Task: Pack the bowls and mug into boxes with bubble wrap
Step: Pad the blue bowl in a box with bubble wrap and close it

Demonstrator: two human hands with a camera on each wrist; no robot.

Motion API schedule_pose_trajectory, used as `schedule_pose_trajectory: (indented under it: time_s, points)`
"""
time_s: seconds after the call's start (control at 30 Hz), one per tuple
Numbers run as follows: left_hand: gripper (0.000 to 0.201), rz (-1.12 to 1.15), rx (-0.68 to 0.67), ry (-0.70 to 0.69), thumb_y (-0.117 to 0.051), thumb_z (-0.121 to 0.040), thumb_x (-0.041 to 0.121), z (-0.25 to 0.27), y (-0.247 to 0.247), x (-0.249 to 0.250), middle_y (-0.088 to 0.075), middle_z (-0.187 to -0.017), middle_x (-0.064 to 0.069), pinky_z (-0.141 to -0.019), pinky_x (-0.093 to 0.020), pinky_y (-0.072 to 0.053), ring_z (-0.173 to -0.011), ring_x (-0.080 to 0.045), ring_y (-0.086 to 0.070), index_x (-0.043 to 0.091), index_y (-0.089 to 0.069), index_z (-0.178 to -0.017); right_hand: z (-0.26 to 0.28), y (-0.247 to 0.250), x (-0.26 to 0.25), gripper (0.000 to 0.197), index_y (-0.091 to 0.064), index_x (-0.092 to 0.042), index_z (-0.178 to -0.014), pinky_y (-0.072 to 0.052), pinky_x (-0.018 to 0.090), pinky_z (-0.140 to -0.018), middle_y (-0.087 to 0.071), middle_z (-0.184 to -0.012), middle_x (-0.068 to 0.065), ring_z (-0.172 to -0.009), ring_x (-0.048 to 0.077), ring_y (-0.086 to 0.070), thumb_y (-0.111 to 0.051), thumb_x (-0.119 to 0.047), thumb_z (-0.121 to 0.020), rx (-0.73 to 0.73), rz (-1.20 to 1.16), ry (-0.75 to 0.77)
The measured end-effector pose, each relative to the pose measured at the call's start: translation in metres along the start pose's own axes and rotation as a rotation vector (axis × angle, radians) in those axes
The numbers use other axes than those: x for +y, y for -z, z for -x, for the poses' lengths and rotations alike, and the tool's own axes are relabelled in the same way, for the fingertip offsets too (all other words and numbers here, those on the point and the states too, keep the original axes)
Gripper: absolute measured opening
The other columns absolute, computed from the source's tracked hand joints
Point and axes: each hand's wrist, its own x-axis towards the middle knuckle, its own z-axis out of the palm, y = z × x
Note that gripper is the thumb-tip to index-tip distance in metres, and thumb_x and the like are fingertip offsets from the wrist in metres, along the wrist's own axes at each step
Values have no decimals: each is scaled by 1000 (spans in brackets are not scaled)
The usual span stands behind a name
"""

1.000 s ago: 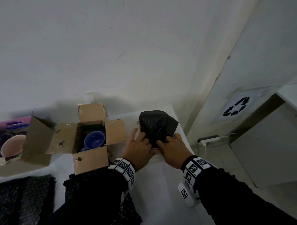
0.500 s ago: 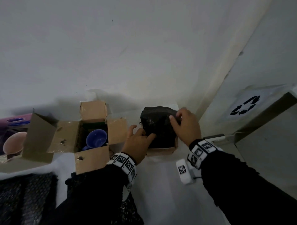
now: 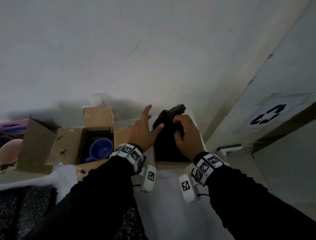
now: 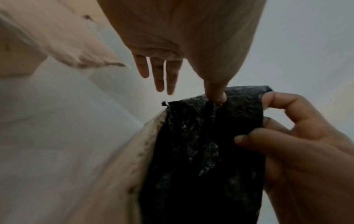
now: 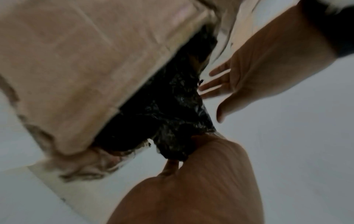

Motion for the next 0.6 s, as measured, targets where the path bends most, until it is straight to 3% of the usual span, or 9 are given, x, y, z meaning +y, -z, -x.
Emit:
schedule_pose_trajectory:
  time_s: [0.07, 0.17, 0.27, 0.37, 0.47, 0.53, 0.6]
  points:
    - [74, 143, -8, -24, -64, -88, 39, -3, -4, 3, -65, -116, 1, -93, -35, -48, -110, -15, -60, 37, -18, -146, 11, 0, -3, 28, -46, -23, -107, -41, 26, -66, -55, -107, 7, -85, 19, -51, -47, -17, -79, -81, 46, 38]
    - [48, 271, 23, -78, -67, -85, 12, -2, -10, 7, -66, -89, 9, -78, -30, -54, -85, -6, -65, 31, -48, -126, 20, -2, -2, 22, -41, -25, -106, -46, 34, -58, -54, -110, 13, -78, 32, -55, -45, -28, -85, -113, 96, 28]
    - [30, 71, 93, -172, -64, -80, 12, 2, -15, 5, -60, -93, 2, -65, -31, -51, -72, -16, -59, 23, -59, -107, 20, -2, 5, 29, -40, -21, -109, -46, 36, -49, -50, -105, 14, -64, 34, -53, -50, -13, -83, -22, 196, -32]
    - [25, -262, -2, -235, -63, -80, 16, 7, -19, 2, -56, -103, -8, -64, -37, -51, -78, -30, -59, 15, -66, -105, 18, -3, 16, 38, -50, -16, -108, -46, 36, -44, -51, -100, 13, -63, 33, -53, -56, -2, -73, -52, 385, -26]
    - [28, -412, -32, -225, -62, -80, 13, 9, -20, 4, -62, -98, -9, -67, -35, -42, -87, -32, -56, 14, -63, -108, 20, -6, 23, 27, -59, -6, -89, -44, 36, -52, -56, -93, 14, -73, 33, -51, -63, 0, -63, -66, 638, 84]
    - [31, -470, -27, -263, -66, -74, 10, 9, -20, 5, -64, -88, -9, -61, -33, -39, -79, -32, -57, 12, -60, -104, 20, -7, 22, 30, -53, -9, -94, -37, 36, -60, -55, -95, 13, -78, 30, -46, -60, -3, -66, -46, 731, 145]
    - [27, -598, -41, -332, -72, -64, 8, 8, -22, 5, -63, -83, -7, -60, -34, -42, -75, -32, -56, 14, -64, -89, 19, -6, 21, 26, -47, -12, -98, -35, 36, -65, -54, -98, 13, -82, 29, -43, -52, -7, -73, -18, 675, 263]
